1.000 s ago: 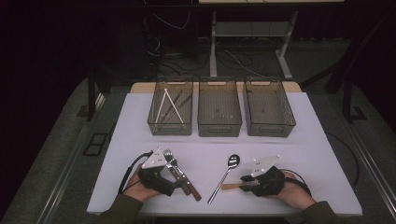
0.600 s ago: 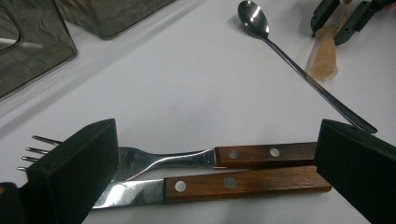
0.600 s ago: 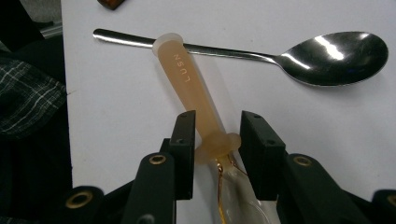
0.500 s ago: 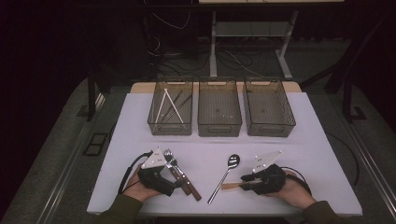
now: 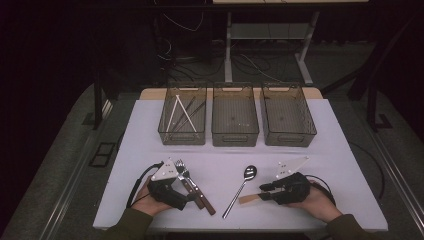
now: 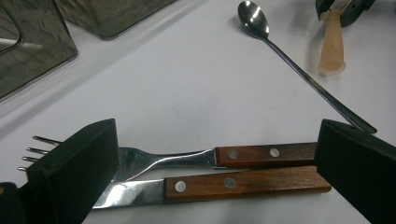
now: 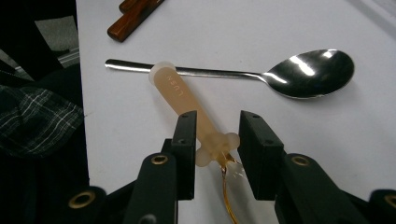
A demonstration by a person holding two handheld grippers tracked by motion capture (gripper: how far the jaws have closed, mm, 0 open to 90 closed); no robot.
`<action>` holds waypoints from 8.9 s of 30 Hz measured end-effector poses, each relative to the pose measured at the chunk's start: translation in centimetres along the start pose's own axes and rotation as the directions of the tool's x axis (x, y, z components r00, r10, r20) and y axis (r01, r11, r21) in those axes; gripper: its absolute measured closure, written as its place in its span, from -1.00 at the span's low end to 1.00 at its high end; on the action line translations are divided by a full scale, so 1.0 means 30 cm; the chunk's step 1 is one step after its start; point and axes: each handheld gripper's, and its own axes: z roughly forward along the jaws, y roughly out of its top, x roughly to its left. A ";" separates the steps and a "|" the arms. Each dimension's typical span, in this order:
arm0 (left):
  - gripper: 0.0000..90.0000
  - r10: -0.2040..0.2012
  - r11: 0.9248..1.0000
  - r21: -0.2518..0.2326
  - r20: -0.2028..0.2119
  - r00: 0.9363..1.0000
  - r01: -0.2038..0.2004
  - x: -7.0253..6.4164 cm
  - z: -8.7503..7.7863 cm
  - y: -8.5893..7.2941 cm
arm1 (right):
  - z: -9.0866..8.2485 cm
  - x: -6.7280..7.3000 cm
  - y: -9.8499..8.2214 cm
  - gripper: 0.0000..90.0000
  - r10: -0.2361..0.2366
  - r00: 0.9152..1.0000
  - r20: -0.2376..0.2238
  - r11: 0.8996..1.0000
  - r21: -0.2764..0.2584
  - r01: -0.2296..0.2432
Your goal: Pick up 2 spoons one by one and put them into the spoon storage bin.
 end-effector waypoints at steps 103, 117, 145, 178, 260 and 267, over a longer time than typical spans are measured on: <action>-1.00 -0.020 1.000 -0.023 0.023 1.000 0.020 -0.007 -0.003 -0.003 | 0.023 -0.322 0.386 0.01 0.266 0.936 0.233 0.953 -0.209 -0.219; -1.00 -0.010 1.000 -0.007 0.020 1.000 0.010 -0.005 -0.002 -0.003 | 0.051 -0.206 0.246 0.76 0.180 0.964 0.195 0.982 -0.096 -0.164; -1.00 -0.008 1.000 -0.006 0.019 1.000 0.008 -0.005 -0.002 -0.003 | 0.162 -0.145 0.212 1.00 0.090 0.967 0.238 0.981 0.145 -0.127; -1.00 -0.001 1.000 -0.001 0.022 1.000 0.001 -0.006 -0.002 -0.003 | 0.087 -0.140 0.082 0.23 0.149 0.980 0.130 0.985 0.063 -0.158; -1.00 -0.012 1.000 -0.012 0.030 0.999 0.012 -0.006 0.001 -0.002 | -0.029 -0.374 0.401 0.92 0.439 0.741 0.508 0.898 -0.277 -0.342; -1.00 -0.013 1.000 -0.018 0.034 0.999 0.013 -0.007 0.000 -0.002 | 0.023 -0.418 0.440 0.92 0.452 0.717 0.531 0.892 -0.260 -0.369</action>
